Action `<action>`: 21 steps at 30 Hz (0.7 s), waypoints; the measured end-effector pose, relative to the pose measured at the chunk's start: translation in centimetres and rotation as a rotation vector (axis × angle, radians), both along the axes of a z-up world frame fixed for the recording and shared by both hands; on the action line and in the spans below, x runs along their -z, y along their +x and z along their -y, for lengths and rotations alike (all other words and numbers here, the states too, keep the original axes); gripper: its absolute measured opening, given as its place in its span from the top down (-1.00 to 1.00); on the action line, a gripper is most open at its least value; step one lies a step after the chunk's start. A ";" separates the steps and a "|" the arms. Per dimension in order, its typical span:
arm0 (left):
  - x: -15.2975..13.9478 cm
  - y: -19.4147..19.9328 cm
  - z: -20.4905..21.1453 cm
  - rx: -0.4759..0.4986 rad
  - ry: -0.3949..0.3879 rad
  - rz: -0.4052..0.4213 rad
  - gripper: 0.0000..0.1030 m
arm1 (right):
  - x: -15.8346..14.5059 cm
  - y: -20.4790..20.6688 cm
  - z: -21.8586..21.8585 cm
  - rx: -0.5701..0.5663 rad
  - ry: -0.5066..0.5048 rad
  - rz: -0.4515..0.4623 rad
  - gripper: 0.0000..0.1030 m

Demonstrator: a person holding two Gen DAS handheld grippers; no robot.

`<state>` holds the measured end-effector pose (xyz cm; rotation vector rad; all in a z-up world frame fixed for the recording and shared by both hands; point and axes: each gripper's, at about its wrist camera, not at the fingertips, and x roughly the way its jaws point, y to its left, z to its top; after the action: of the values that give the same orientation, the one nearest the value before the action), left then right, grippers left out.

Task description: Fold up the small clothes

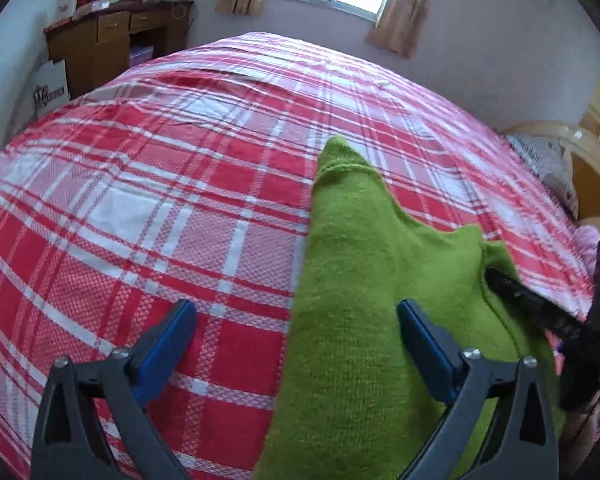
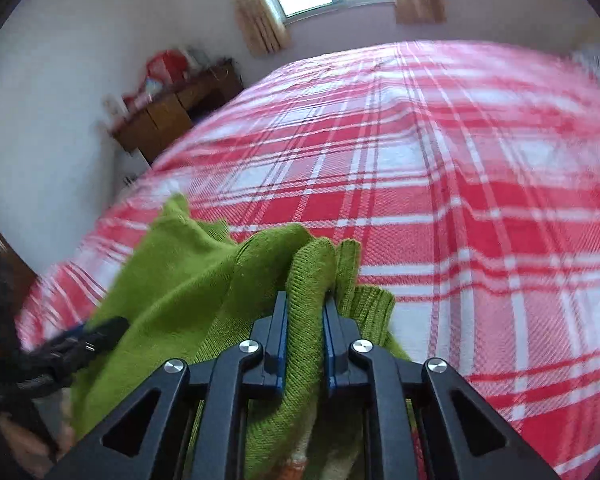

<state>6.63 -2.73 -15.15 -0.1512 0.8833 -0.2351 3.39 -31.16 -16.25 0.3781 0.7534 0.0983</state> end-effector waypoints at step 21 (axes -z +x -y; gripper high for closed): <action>-0.9 -4.3 -0.3 0.163 0.085 0.038 -0.94 | -3.8 -12.2 -5.9 -0.006 -0.019 0.071 0.46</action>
<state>2.37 -2.38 -14.28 0.0045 0.8671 -0.3509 -8.82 -25.22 -12.42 0.3530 0.6844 0.1095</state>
